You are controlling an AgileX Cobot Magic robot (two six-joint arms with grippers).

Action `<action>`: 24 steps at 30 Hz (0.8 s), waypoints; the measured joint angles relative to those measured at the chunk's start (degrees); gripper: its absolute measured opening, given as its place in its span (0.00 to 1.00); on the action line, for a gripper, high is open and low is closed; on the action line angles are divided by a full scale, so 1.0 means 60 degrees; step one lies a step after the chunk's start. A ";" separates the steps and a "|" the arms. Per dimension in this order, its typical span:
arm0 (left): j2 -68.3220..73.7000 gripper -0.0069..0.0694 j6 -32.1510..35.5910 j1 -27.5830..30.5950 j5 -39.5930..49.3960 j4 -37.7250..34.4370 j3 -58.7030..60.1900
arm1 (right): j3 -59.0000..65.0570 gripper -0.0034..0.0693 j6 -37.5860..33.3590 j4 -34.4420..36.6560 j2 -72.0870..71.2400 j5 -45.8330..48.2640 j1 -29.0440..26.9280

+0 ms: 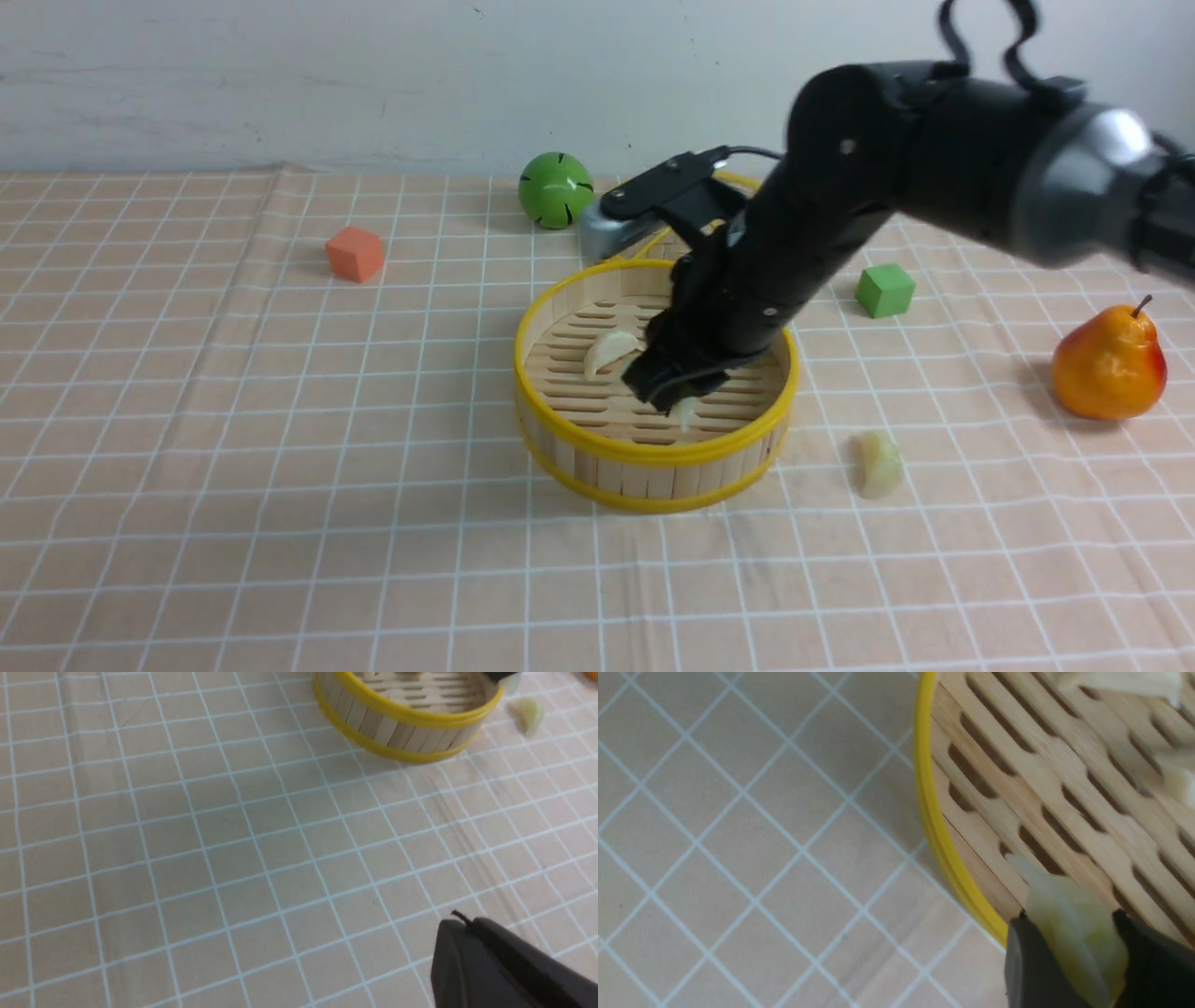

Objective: Put the dumplings into the steamer on the table with the brown tablecloth.
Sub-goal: 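Place the dumpling in the bamboo steamer basket with the right gripper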

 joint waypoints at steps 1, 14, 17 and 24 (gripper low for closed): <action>-0.0432 0.07 -0.0197 0.0000 -0.0170 0.0000 0.0356 | -0.0584 0.34 0.0377 -0.0161 0.0592 0.0023 0.0093; -0.1218 0.07 -0.0670 0.0000 0.0439 -0.0019 0.0776 | -0.2302 0.49 0.1948 -0.1170 0.2541 0.0274 0.0136; -0.1218 0.07 -0.0670 0.0000 0.0439 -0.0019 0.0776 | -0.2331 0.61 0.2165 -0.1102 0.2505 0.0577 0.0136; -0.1218 0.07 -0.0670 0.0000 0.0439 -0.0001 0.0776 | -0.2672 0.70 0.2199 -0.1304 0.1736 0.2254 0.0136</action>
